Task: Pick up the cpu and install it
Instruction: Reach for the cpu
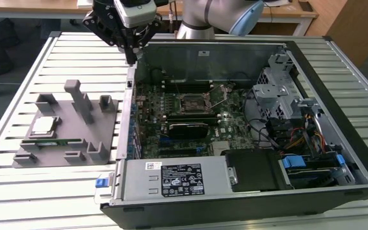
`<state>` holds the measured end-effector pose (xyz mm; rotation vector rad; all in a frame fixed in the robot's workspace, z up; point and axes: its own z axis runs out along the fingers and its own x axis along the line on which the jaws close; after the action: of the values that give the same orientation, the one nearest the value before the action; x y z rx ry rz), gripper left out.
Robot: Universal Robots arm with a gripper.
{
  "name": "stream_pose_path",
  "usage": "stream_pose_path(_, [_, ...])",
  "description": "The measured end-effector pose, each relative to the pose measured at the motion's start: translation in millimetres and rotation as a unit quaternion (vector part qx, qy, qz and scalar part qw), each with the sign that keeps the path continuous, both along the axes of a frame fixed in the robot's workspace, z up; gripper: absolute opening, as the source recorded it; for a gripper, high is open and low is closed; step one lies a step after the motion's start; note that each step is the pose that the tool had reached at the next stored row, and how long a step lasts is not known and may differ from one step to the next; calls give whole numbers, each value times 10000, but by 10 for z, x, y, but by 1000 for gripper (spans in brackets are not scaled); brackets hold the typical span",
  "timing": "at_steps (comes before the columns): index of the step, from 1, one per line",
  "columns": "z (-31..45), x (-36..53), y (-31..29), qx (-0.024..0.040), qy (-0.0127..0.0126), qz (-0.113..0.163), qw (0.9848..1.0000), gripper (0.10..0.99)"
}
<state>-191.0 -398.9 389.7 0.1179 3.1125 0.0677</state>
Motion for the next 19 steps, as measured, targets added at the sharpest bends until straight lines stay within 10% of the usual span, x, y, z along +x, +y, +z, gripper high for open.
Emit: stream_pose_path(19, [-15, -128, 0, 0, 0, 0, 10000, 106])
